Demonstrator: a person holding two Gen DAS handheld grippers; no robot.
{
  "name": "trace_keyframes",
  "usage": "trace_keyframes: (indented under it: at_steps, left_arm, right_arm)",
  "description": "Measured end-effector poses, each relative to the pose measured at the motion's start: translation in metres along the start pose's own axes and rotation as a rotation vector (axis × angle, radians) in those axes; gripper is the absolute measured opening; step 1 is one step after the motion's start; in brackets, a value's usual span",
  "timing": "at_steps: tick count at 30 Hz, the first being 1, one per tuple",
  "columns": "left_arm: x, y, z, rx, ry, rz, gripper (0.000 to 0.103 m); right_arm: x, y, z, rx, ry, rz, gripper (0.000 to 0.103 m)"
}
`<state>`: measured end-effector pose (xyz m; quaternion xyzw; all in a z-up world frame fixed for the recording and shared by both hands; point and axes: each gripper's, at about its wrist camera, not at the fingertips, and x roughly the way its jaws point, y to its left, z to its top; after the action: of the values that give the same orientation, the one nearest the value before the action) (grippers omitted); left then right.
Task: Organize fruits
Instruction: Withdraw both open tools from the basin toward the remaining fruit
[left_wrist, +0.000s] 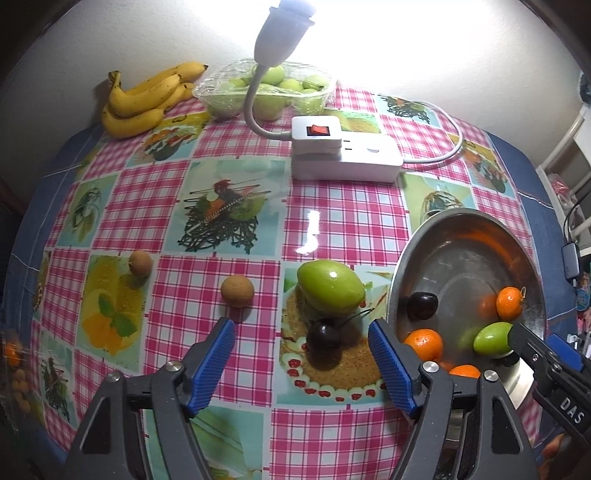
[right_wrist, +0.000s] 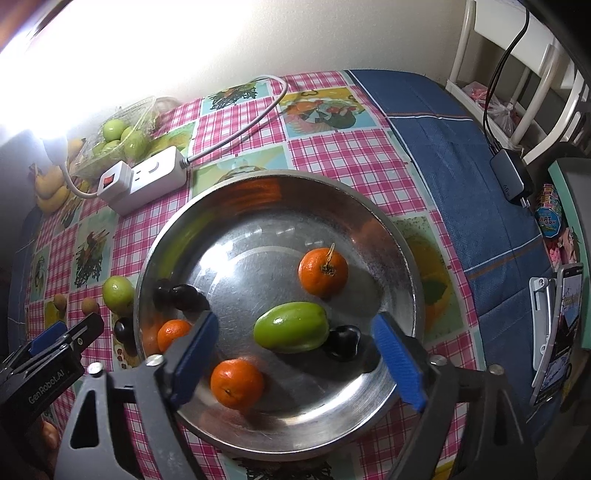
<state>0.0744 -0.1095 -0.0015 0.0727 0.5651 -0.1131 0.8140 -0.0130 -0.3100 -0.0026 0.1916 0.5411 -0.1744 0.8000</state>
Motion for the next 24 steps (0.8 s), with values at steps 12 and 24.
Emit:
trace_keyframes:
  at_steps: [12,24]
  left_arm:
    - [0.001,0.014,0.001,-0.055,-0.019,0.041,0.103]
    - [-0.011,0.033,0.005,-0.089,-0.056,0.056,0.103]
  right_arm:
    - [0.000,-0.002,0.000,0.009,-0.010,-0.017,0.092]
    - [-0.008,0.019,0.002,-0.022,-0.044,0.024,0.092]
